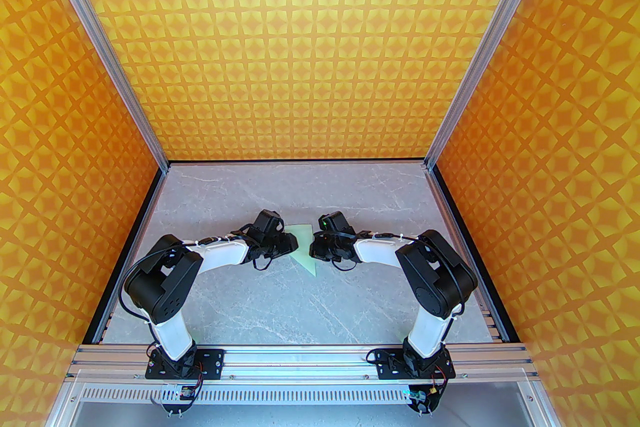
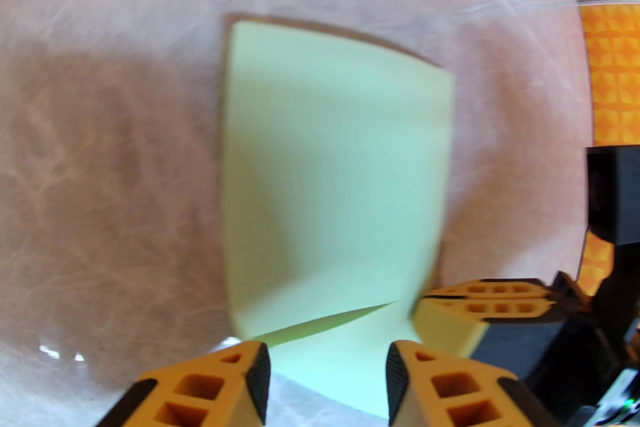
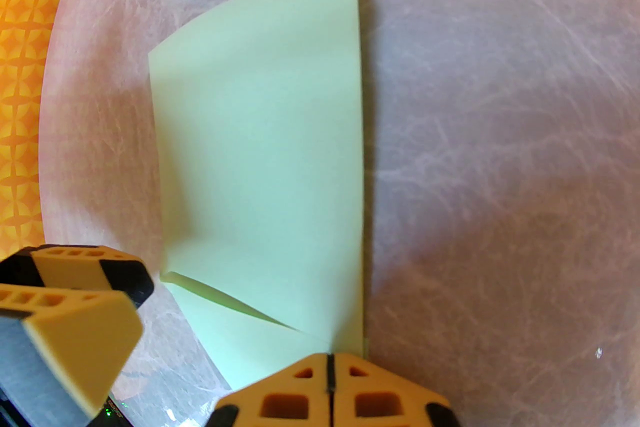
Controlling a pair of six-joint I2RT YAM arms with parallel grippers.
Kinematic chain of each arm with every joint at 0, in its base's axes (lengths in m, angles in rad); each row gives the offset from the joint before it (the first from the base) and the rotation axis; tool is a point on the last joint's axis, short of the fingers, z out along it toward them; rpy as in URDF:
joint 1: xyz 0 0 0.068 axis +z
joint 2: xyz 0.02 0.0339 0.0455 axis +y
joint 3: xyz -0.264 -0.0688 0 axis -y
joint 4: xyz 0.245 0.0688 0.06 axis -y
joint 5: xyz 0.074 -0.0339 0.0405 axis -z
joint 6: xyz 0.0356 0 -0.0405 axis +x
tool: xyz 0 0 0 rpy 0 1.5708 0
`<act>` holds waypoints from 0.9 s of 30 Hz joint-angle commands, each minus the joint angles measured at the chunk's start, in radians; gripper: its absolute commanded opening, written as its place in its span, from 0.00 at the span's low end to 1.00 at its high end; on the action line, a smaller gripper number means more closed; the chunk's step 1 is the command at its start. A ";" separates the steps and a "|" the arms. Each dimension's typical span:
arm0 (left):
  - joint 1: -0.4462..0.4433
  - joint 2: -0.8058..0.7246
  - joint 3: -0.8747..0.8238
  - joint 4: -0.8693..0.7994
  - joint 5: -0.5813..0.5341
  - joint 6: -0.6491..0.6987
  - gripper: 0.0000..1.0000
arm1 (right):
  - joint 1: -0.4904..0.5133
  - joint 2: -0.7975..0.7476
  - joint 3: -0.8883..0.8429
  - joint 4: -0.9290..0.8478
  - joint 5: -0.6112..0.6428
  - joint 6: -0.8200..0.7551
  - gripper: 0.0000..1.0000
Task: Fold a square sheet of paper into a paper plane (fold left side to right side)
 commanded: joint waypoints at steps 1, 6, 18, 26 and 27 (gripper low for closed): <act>-0.012 -0.014 0.010 0.042 0.036 0.000 0.37 | 0.003 0.032 -0.048 -0.079 0.019 0.013 0.06; -0.042 0.002 0.043 0.047 0.052 -0.011 0.29 | 0.003 0.037 -0.049 -0.082 0.019 0.014 0.03; -0.056 0.098 -0.001 0.037 0.043 -0.011 0.28 | 0.003 0.045 -0.046 -0.102 0.025 0.010 0.02; 0.023 0.061 -0.020 0.031 0.042 0.004 0.29 | 0.003 0.050 -0.055 -0.113 0.035 0.006 0.01; 0.028 0.055 -0.017 0.026 0.042 0.008 0.30 | 0.003 0.052 -0.056 -0.113 0.033 0.005 0.01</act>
